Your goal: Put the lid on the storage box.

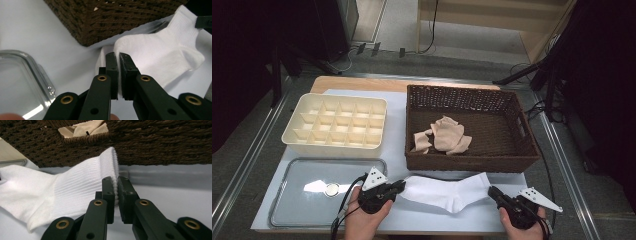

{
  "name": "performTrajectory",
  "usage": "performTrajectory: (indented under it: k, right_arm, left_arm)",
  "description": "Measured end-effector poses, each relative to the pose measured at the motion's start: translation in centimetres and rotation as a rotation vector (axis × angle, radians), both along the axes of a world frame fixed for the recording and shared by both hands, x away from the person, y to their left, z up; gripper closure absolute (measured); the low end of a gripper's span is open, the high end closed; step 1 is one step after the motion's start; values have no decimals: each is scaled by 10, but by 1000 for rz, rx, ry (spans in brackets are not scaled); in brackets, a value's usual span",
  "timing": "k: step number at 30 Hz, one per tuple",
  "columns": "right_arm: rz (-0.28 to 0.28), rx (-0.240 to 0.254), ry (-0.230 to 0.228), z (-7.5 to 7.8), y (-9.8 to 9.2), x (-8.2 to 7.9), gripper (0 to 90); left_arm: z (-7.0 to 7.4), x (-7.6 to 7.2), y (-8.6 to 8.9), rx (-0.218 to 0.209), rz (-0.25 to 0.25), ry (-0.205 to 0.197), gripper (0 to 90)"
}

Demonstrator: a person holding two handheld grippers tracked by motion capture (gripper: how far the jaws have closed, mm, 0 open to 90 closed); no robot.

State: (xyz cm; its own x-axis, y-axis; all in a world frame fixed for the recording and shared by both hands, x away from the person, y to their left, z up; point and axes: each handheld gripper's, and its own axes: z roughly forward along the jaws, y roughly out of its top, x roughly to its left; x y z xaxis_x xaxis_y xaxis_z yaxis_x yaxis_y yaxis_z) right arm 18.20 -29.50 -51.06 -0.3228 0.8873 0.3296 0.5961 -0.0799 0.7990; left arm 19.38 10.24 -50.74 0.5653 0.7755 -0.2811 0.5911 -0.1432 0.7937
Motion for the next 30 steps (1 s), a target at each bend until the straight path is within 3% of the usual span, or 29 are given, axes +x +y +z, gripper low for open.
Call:
performTrajectory:
  k: [7, 14, 17, 19, 20, 22, 25, 27, 28, 30]
  right_arm:
    - [5, -28, 39, -17, 6, 6, 849]
    - [-28, -65, -10, -20, 6, 6, 847]
    - [-30, -62, -14, -21, 6, 5, 827]
    - [-44, -41, -17, -22, 5, 3, 726]
    - [-57, -26, -26, -22, 4, 3, 631]
    - [-85, -36, -41, -26, 4, 2, 529]
    - [-81, -9, -17, -30, 6, 1, 524]
    - [-76, -3, -17, -31, 9, 0, 575]
    - [-69, -4, -15, -31, 12, 0, 600]
    - [-72, -23, -21, -32, 17, -2, 663]
  left_arm:
    - [-13, 5, 0, 44, 20, 18, 869]
    - [-15, 5, 0, 46, 23, -12, 853]
    - [-14, 4, 1, 37, 41, -29, 770]
    - [-13, 4, 4, 13, 50, -20, 715]
    - [-13, 4, 5, 2, 53, -14, 687]
    - [-14, 5, 6, -10, 52, -1, 644]
    - [-17, 6, 2, -7, 40, 24, 565]
    - [-20, 7, -3, 12, 29, 42, 538]
    - [-21, 7, -4, 23, 26, 52, 548]
    - [-22, 6, -6, 39, 16, 59, 665]
